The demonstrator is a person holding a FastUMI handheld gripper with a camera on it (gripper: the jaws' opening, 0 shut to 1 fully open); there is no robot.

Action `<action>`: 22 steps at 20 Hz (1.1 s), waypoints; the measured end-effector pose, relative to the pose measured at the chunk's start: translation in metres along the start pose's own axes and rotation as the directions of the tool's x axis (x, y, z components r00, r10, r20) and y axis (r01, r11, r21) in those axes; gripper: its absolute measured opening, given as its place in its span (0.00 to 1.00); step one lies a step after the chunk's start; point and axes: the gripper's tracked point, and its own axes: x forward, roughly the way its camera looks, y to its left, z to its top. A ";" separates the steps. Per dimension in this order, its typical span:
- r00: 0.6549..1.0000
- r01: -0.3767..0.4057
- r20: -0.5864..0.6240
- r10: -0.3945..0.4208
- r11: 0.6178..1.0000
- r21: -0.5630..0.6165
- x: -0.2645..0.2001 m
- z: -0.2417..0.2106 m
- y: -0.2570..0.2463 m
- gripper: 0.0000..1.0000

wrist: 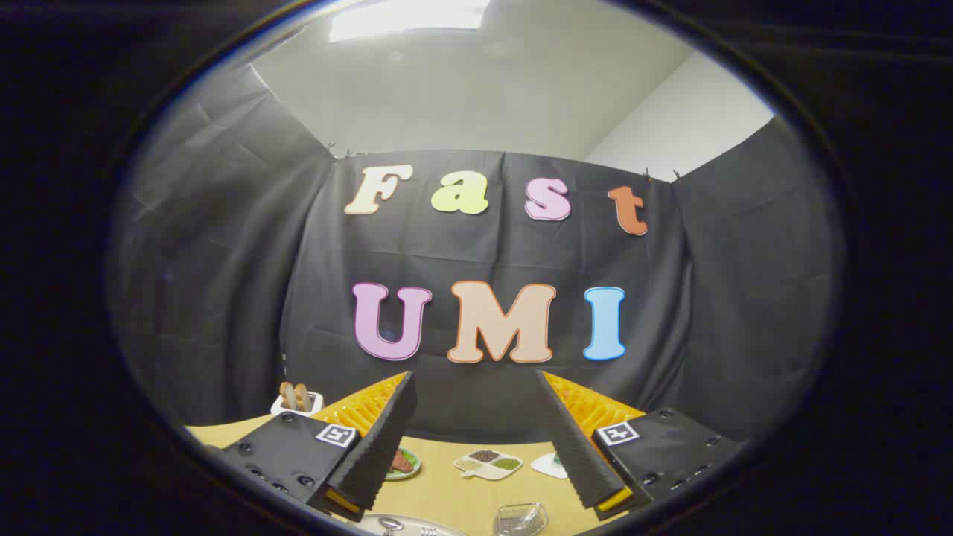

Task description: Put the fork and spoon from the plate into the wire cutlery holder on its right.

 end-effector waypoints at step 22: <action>0.998 -0.059 -0.033 0.058 0.998 -0.008 0.003 -0.013 0.018 1.00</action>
